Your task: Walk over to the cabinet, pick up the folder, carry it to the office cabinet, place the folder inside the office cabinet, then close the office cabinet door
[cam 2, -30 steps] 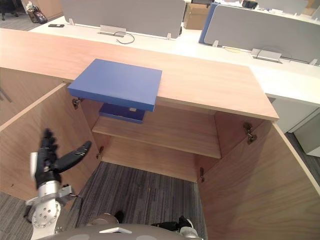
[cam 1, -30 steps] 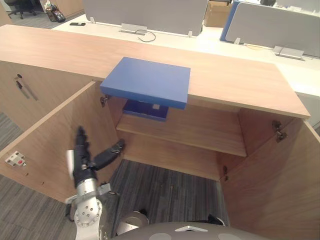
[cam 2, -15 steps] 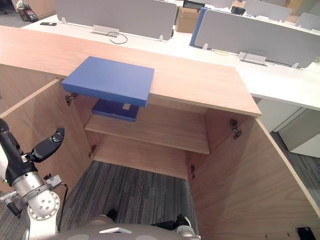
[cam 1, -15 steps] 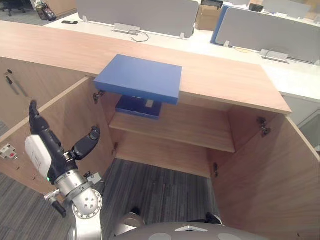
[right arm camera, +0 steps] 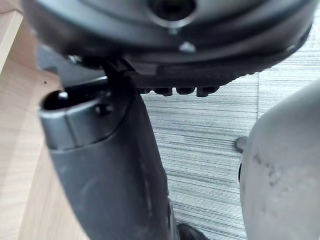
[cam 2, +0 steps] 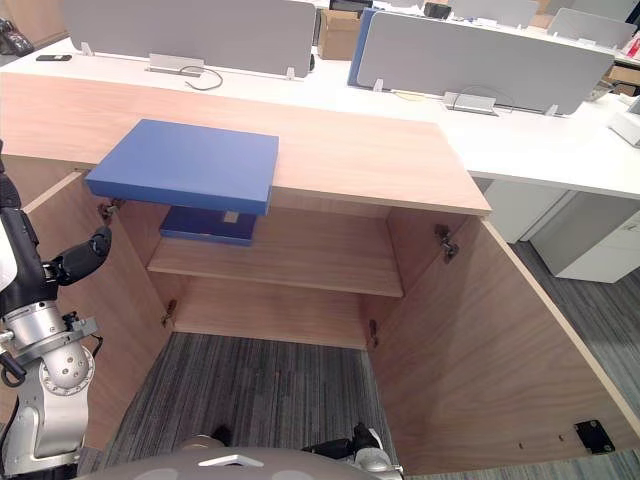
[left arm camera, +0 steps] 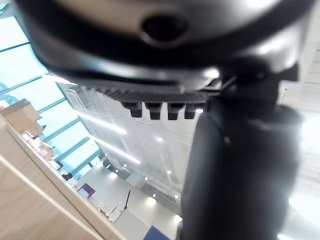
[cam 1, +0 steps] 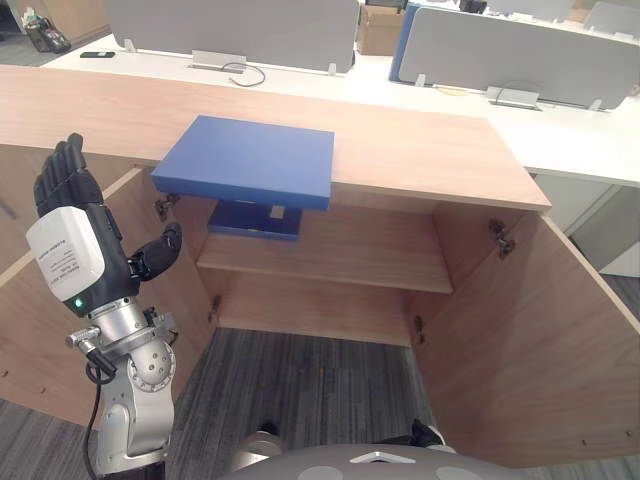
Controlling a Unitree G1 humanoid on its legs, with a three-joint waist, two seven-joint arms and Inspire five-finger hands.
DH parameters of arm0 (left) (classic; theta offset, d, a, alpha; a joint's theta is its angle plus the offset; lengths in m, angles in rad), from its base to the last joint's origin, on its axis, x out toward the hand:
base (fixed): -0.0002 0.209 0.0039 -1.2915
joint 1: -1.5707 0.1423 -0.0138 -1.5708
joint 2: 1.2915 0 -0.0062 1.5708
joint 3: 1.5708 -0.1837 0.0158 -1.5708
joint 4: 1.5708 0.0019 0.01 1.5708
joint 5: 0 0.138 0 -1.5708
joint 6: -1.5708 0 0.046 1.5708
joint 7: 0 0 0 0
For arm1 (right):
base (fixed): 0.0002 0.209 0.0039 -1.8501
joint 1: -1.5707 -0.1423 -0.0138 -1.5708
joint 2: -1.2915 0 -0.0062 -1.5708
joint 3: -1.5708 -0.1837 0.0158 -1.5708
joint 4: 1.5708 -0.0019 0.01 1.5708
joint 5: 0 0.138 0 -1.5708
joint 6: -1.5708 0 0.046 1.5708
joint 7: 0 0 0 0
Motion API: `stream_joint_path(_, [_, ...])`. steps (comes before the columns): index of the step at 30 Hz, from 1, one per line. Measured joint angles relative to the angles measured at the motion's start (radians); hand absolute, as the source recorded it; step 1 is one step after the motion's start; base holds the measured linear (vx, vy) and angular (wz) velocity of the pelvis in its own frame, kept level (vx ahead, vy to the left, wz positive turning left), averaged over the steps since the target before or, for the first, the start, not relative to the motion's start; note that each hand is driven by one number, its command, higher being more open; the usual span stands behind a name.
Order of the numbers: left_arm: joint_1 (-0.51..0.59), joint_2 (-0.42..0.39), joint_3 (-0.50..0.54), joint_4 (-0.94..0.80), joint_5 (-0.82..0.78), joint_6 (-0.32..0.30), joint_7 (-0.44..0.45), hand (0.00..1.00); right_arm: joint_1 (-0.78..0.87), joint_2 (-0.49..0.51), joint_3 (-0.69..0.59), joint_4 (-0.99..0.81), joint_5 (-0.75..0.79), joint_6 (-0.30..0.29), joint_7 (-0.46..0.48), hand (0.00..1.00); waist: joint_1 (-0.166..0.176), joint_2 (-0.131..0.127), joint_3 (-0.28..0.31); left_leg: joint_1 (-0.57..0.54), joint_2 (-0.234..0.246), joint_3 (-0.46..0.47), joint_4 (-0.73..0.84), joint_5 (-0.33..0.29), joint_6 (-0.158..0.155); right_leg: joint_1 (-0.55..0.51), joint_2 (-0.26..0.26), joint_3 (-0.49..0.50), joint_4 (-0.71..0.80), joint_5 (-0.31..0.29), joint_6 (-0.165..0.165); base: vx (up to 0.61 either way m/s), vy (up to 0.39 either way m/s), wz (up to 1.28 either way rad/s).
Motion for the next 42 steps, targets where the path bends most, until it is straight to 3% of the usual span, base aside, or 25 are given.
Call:
stream_joint_path(7, [-0.079, 0.097, -0.008, 0.065, 0.040, 0.001, -0.011, 1.00, 0.000, -0.014, 0.001, -0.003, -0.005, 0.000, 0.004, 1.00, -0.001, 0.009, -0.009, 0.025, 0.004, 0.021, -0.019, 0.001, 0.002, -0.001, -0.003, 0.023, 0.001, 0.000, 0.000, -0.01, -0.011, -0.10])
stream_joint_path(11, [-0.150, 0.175, -0.031, 0.219, 0.077, -0.001, -0.032, 1.00, 0.005, -0.018, 0.003, -0.019, -0.036, -0.001, 0.014, 1.00, -0.001, 0.014, -0.012, 0.034, 0.002, 0.026, -0.035, 0.004, 0.006, -0.001, -0.007, 0.024, 0.002, 0.000, 0.000, 0.00, -0.003, -0.02])
stream_joint_path(16, [-0.163, 0.236, -0.083, 0.309, 0.080, -0.003, -0.065, 1.00, 0.008, -0.019, 0.003, -0.022, -0.037, -0.001, 0.020, 1.00, -0.001, 0.010, -0.015, 0.049, 0.000, 0.038, -0.056, 0.008, 0.010, -0.002, -0.012, 0.035, 0.001, -0.001, 0.000, 0.01, -0.012, -0.07])
stream_joint_path(23, [-0.237, 0.288, -0.160, 0.400, 0.082, -0.003, -0.089, 1.00, 0.009, -0.020, 0.003, -0.023, -0.038, -0.001, 0.021, 1.00, -0.002, 0.004, -0.019, 0.058, -0.003, 0.048, -0.058, 0.009, 0.011, 0.000, -0.017, 0.043, 0.006, -0.001, -0.001, 0.00, -0.012, -0.04])
stream_joint_path(29, [-0.288, 0.350, -0.243, 0.436, 0.117, -0.036, -0.121, 1.00, 0.011, -0.020, 0.014, -0.042, -0.038, -0.002, 0.025, 1.00, -0.026, 0.005, -0.018, 0.067, -0.001, 0.057, -0.059, 0.010, 0.012, -0.003, -0.019, 0.048, 0.014, -0.004, -0.002, -0.04, -0.011, -0.04])
stream_joint_path(39, [-0.375, 0.378, -0.330, 0.475, 0.117, -0.051, -0.129, 1.00, 0.016, -0.020, 0.022, -0.047, -0.037, -0.002, 0.025, 1.00, -0.026, -0.002, -0.023, 0.070, 0.000, 0.070, -0.059, 0.010, 0.012, -0.005, -0.019, 0.061, 0.015, -0.003, 0.000, -0.01, -0.007, -0.02])
stream_joint_path(40, [-0.385, 0.382, -0.340, 0.479, 0.117, -0.051, -0.131, 0.00, 0.015, -0.020, 0.022, -0.047, -0.037, -0.002, 0.025, 1.00, -0.026, -0.002, -0.023, 0.070, -0.001, 0.073, -0.059, 0.010, 0.012, -0.005, -0.020, 0.063, 0.015, -0.003, 0.000, 0.01, -0.015, -0.05])
stream_joint_path(42, [-0.395, 0.386, -0.356, 0.480, 0.118, -0.053, -0.135, 0.00, 0.015, -0.020, 0.022, -0.047, -0.037, -0.002, 0.025, 1.00, -0.027, -0.003, -0.024, 0.070, -0.001, 0.075, -0.059, 0.009, 0.012, -0.006, -0.021, 0.066, 0.015, -0.002, 0.001, 0.00, -0.014, -0.04])
